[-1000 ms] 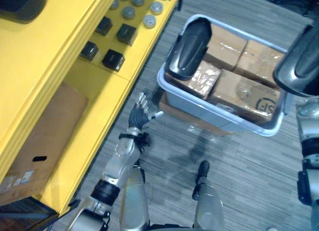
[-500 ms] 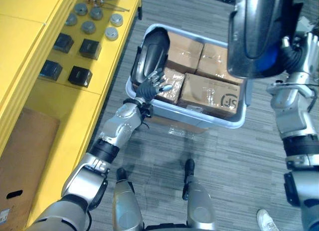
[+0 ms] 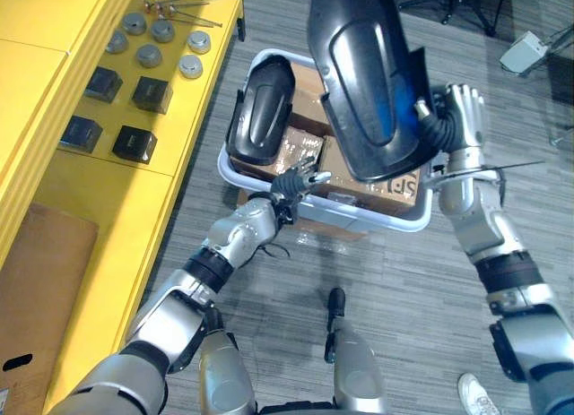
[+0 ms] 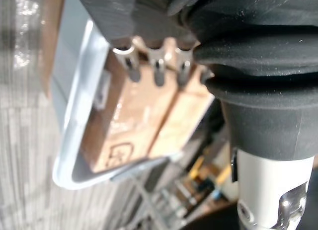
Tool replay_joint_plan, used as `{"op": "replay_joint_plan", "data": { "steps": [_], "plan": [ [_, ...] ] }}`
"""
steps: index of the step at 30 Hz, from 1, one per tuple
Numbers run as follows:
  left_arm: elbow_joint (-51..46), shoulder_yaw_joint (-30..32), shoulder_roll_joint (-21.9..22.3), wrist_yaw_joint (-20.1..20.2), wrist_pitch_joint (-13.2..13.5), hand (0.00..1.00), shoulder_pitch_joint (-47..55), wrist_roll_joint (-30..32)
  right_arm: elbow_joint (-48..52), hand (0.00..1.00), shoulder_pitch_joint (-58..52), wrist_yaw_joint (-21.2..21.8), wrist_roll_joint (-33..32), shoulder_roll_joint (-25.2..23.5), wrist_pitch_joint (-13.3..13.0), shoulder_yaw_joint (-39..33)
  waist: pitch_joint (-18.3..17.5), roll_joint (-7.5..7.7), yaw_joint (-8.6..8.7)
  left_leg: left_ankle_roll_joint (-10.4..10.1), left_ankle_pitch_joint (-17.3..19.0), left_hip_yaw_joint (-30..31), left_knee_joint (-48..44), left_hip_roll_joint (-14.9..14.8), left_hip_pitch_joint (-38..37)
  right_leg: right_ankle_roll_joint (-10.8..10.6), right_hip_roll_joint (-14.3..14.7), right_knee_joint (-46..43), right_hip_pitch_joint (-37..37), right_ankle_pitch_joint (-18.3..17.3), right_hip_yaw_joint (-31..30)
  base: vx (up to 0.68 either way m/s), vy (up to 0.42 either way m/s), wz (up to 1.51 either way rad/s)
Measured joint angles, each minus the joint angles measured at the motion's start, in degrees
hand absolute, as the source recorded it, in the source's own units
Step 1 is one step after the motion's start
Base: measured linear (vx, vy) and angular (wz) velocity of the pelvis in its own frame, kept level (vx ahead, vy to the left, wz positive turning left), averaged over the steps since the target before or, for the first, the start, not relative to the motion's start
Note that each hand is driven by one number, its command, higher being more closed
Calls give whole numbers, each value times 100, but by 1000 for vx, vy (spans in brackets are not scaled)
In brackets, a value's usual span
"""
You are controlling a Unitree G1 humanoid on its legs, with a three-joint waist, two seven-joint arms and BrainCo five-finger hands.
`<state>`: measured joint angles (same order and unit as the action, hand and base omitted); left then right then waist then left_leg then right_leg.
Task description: Walk over and take plastic housings, then place them on the shelf
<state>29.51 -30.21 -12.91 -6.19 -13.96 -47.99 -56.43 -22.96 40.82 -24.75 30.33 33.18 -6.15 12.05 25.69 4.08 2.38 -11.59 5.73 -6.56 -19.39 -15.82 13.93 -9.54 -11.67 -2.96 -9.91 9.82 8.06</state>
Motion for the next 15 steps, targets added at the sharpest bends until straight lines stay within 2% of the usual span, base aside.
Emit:
{"op": "replay_joint_plan", "data": {
  "steps": [6,10,12,15],
  "plan": [
    [144,-79,37,-2,302,0,35,11,-61,100,-54,105,231,-245,-19,267,-39,65,-69,-9,-173,1,271,22,-114,-18,0,-4,9,-24,9,-3,6,3],
    [143,-223,110,10,643,0,198,-1,-242,100,-347,140,325,-432,-22,457,-69,113,-142,-20,-283,19,488,33,-302,-33,-4,-31,132,-101,64,-18,2,8],
    [143,-230,128,78,801,0,290,-228,-283,100,-462,159,369,-492,-11,489,-121,171,-147,-23,-308,36,530,40,-301,-42,-11,-45,130,-132,99,-9,9,7],
    [130,-252,147,310,883,0,345,-786,-299,100,-577,239,448,-535,-12,501,-190,282,-153,-15,-337,35,603,81,-318,-48,-44,-45,122,-135,109,6,27,4]
  ]
}}
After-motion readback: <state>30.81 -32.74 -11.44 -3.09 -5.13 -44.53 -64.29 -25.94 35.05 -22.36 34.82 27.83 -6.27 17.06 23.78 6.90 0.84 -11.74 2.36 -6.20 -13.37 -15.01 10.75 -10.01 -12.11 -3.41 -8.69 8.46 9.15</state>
